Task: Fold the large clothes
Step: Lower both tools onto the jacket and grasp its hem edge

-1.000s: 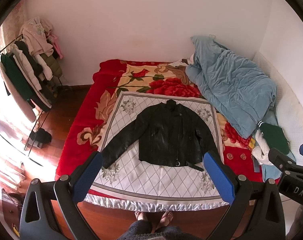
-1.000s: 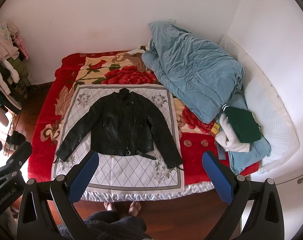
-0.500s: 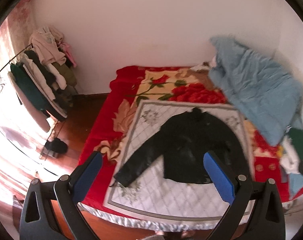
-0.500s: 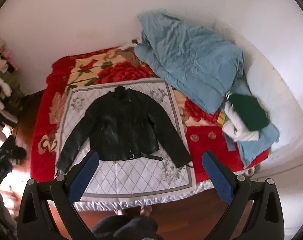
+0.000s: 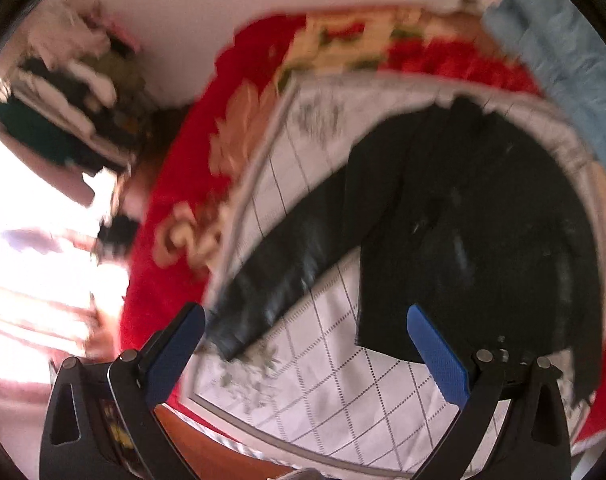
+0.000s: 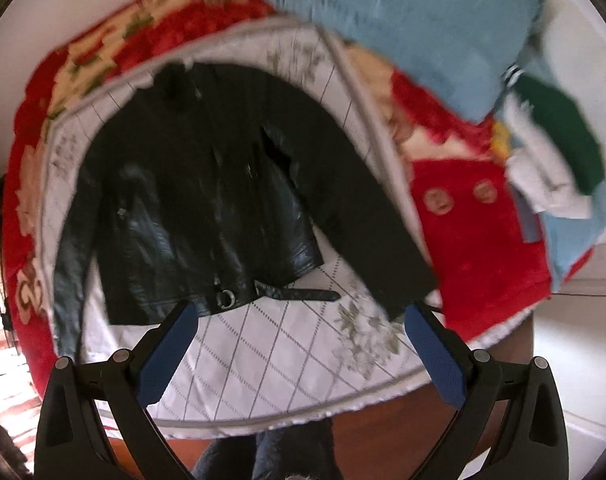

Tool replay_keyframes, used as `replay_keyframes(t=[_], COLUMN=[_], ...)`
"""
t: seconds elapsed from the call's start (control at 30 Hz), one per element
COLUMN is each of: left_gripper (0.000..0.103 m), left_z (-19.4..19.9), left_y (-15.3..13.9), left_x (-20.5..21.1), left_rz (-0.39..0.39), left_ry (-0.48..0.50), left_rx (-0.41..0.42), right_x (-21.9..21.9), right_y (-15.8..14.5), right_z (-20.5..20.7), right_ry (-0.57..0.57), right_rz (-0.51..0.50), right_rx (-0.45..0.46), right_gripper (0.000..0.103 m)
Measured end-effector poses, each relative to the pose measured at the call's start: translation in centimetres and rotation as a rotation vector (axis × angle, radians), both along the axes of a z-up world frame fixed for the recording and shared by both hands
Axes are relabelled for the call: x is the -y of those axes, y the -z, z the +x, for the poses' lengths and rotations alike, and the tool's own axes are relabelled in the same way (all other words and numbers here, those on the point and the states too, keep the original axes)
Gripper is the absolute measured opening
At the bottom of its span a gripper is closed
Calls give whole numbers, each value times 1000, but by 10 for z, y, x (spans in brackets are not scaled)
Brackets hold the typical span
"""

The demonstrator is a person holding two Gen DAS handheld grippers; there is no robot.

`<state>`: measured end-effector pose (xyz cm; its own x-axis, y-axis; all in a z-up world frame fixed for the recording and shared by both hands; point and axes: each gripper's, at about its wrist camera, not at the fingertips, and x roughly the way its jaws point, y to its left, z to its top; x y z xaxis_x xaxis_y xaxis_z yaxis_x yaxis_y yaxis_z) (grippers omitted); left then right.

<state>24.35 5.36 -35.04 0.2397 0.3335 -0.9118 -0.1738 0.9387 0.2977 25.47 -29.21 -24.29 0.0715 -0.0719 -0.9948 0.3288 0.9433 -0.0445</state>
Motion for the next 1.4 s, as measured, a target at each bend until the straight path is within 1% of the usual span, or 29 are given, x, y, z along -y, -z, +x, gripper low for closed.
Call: replay_keyframes(t=[0.07, 0.1, 0.13, 0.17, 0.2, 0.23, 0.27, 0.3, 0.37, 0.4, 0.5, 0.6, 0.67, 0.7, 0.73, 0.77, 0.8, 0.83, 0.87, 0.9, 0.93, 0.97, 1.0, 1.07, 1.13, 1.23, 1.3, 1.33, 1.4], left_gripper=[103, 103, 103, 103, 103, 103, 103, 103, 103, 103, 103, 103, 103, 103, 99, 90, 83, 68, 51, 41, 25, 20, 18, 12, 10, 9, 9, 9, 9], left_z=[10, 15, 18, 20, 22, 22, 24, 22, 24, 23, 22, 21, 21, 22, 23, 23, 24, 24, 23, 22, 22, 22, 20, 22, 20, 10, 0, -7, -19], left_y=[38, 64, 84, 103, 119, 137, 148, 162, 180, 189, 211, 221, 228, 231, 232, 233, 231, 228, 224, 220, 217, 216, 214, 211, 207, 198, 193, 190, 184], left_x=[-7, -12, -15, -20, -23, -28, -29, -33, -30, -28, -19, -11, -9, -8, -7, -6, -4, 0, 4, 10, 15, 18, 19, 19, 18, 16, 17, 18, 24], left_rz=[-8, -1, 13, 12, 0, -14, -26, -48, -68, -79, -130, -173, -202, -223, -240, -257, -276, -293, -303, -308, -294, -277, -283, -298, -311, -302, -292, -287, -271], left_ry=[-24, -38, -48, -59, -68, -83, -90, -96, -87, -73, -27, 9, 7, 5, 4, 7, 18, 31, 47, 66, 78, 80, 65, 48, 56, 91, 116, 131, 160], left_rx=[-43, -70, -100, -130, -154, -185, -196, -209, -228, -238, -272, -276, -287, -294, -296, -291, -277, -264, -251, -237, -225, -217, -209, -195, -183, -173, -182, -189, -207], right_x=[10, 12, 15, 16, 17, 17, 19, 20, 26, 30, 40, 47, 50, 52, 56, 57, 57, 55, 52, 48, 45, 44, 44, 44, 43, 42, 44, 44, 43], right_y=[44, 64, 91, 111, 134, 148, 168, 177, 202, 214, 238, 259, 275, 283, 290, 298, 304, 306, 308, 309, 309, 310, 310, 311, 313, 317, 325, 323, 331], right_z=[14, 20, 28, 33, 38, 39, 41, 39, 39, 39, 36, 32, 32, 31, 31, 28, 26, 24, 24, 23, 21, 19, 16, 9, 2, -8, -20, -16, -30], right_ry=[-7, -12, -22, -29, -37, -39, -38, -34, -11, 10, 66, 96, 107, 111, 115, 122, 129, 132, 116, 98, 90, 88, 88, 95, 92, 103, 121, 121, 122], right_rz=[15, 24, 36, 45, 56, 59, 66, 81, 97, 99, 106, 119, 128, 143, 158, 187, 214, 221, 219, 208, 200, 193, 194, 208, 210, 232, 248, 250, 252], right_rx=[-36, -47, -69, -84, -102, -122, -142, -151, -171, -176, -187, -195, -206, -208, -204, -201, -192, -172, -158, -151, -146, -137, -124, -98, -87, -89, -98, -104, -120], right_gripper=[103, 103, 103, 103, 103, 103, 103, 103, 103, 103, 101, 100, 94, 87, 75, 69, 62, 54, 49, 41, 26, 23, 15, 12, 11, 10, 10, 10, 10])
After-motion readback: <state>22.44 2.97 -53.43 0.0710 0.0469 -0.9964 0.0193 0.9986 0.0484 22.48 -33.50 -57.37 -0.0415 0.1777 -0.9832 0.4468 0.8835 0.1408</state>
